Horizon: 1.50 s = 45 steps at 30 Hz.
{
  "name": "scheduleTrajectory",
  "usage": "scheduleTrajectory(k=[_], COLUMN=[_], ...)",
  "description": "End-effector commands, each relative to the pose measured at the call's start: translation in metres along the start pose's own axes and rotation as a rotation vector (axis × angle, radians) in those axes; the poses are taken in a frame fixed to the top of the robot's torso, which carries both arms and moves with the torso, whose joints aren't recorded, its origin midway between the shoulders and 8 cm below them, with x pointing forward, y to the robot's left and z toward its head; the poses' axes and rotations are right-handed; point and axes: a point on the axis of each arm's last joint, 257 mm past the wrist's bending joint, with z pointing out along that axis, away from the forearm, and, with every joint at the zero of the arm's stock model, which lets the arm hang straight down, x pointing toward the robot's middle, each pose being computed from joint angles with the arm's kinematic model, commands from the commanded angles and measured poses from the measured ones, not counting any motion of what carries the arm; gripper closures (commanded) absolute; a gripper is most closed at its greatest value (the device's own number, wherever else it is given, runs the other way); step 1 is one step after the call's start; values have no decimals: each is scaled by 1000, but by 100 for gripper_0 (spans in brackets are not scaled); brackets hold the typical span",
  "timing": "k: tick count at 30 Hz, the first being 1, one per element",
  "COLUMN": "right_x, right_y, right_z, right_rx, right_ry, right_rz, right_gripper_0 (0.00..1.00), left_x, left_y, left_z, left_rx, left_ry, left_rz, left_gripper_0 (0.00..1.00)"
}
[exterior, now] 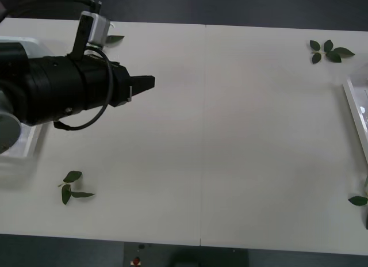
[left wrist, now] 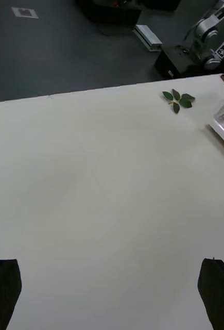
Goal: Put the red flowers into the right box and the blue flowers into the left box
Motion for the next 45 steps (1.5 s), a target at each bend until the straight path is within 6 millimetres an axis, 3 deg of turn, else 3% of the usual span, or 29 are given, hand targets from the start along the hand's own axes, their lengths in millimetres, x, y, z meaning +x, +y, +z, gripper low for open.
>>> scheduleTrajectory(k=[1, 5, 11, 18, 25, 31, 39, 45], right_x=[-23, -20, -19, -18, 1, 15, 39, 47], right_y=[23, 70, 117, 156, 195, 223, 241, 241], right_z=[-40, -54, -73, -94, -104, -120, -142, -145], right_rx=[-61, -228, -382, -476, -583, -673, -825, -853], right_ry=[-56, -87, -153, -251, -323, -381, -367, -349], right_rz=[-154, -280, -475, -747, -1056, -1316, -1371, -1381], right_gripper_0=[0, 0, 0, 0, 0, 0, 0, 0], left_x=[-7, -5, 2, 6, -4, -6, -1, -1], left_y=[-20, -36, -56, -51, -57, -59, -69, -74], left_z=[-14, -19, -27, -43, -57, -58, -58, -60], left_rx=[76, 198, 449, 536, 571, 577, 614, 633], left_ry=[12, -1, -49, -56, -87, -108, -107, -111], left_rz=[88, 141, 115, 148, 214, 267, 267, 260], left_gripper_0=[0, 0, 0, 0, 0, 0, 0, 0])
